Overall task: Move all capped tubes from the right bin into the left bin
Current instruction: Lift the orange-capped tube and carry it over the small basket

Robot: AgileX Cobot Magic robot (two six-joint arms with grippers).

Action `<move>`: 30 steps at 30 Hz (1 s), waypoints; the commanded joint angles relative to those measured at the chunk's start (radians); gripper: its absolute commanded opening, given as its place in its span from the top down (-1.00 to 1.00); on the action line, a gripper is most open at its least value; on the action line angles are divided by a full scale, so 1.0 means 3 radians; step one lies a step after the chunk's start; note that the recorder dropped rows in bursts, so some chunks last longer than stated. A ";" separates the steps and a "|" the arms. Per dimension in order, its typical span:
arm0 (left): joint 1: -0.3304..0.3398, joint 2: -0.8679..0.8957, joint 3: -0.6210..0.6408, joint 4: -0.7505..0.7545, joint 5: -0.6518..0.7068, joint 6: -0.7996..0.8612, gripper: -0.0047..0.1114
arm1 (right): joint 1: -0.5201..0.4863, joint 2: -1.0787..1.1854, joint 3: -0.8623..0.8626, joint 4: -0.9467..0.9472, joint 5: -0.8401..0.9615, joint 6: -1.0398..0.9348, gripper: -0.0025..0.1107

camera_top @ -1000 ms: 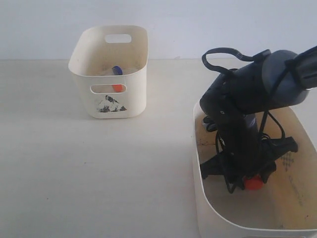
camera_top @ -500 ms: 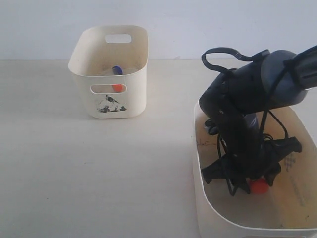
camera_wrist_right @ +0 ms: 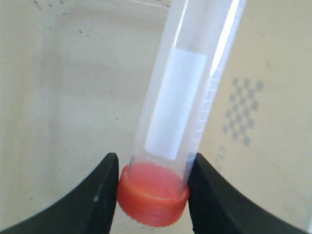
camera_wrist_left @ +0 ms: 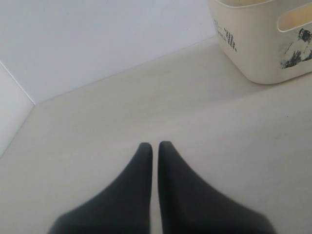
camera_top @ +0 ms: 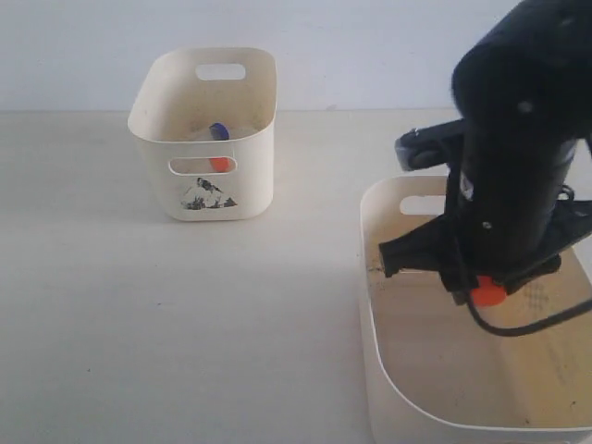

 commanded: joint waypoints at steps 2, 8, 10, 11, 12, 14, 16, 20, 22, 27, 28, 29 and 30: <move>-0.0018 0.0002 -0.0012 -0.0010 -0.0010 -0.0032 0.84 | 0.0007 -0.0592 -0.0004 0.0154 -0.0087 -0.0278 0.96; -0.0018 0.0002 -0.0012 -0.0010 -0.0010 -0.0032 0.84 | 0.0007 -0.0936 -0.0004 0.0621 -0.1454 -0.0917 0.96; -0.0018 0.0002 -0.0012 -0.0010 -0.0010 -0.0032 0.84 | 0.0007 -0.0894 -0.0004 0.1016 -0.1984 -0.1334 0.96; -0.0018 0.0002 -0.0012 -0.0010 -0.0010 -0.0032 0.84 | 0.0007 -0.0861 -0.0004 0.1183 -0.2166 -0.1513 0.96; -0.0018 0.0002 -0.0012 -0.0010 -0.0010 -0.0032 0.84 | 0.0007 -0.0806 -0.0004 0.1405 -0.2373 -0.1725 0.96; -0.0018 0.0002 -0.0012 -0.0010 -0.0010 -0.0032 0.84 | 0.0007 -0.0678 -0.0004 0.1688 -0.2731 -0.2046 0.96; -0.0018 0.0002 -0.0012 -0.0010 -0.0010 -0.0032 0.84 | 0.0007 -0.0497 -0.0004 0.1797 -0.3152 -0.2157 0.96; -0.0018 0.0002 -0.0012 -0.0010 -0.0010 -0.0032 0.84 | 0.0007 -0.0058 -0.0043 0.1802 -0.3958 -0.2131 0.96; -0.0018 0.0002 -0.0012 -0.0010 -0.0010 -0.0032 0.84 | 0.0007 0.0200 -0.0223 0.1802 -0.3988 -0.2093 0.96; -0.0018 0.0002 -0.0012 -0.0010 -0.0010 -0.0032 0.84 | 0.0061 0.0828 -0.0932 0.1794 -0.3758 -0.2091 0.96; -0.0018 0.0002 -0.0012 -0.0010 -0.0010 -0.0032 0.84 | 0.0076 0.0924 -0.1038 0.1794 -0.3758 -0.2091 0.96; -0.0018 0.0002 -0.0012 -0.0010 -0.0010 -0.0032 0.84 | 0.0086 0.1034 -0.1142 0.1794 -0.3758 -0.2091 0.95; -0.0018 0.0002 -0.0012 -0.0010 -0.0010 -0.0032 0.84 | 0.0110 0.1142 -0.1297 0.1794 -0.3751 -0.2091 0.90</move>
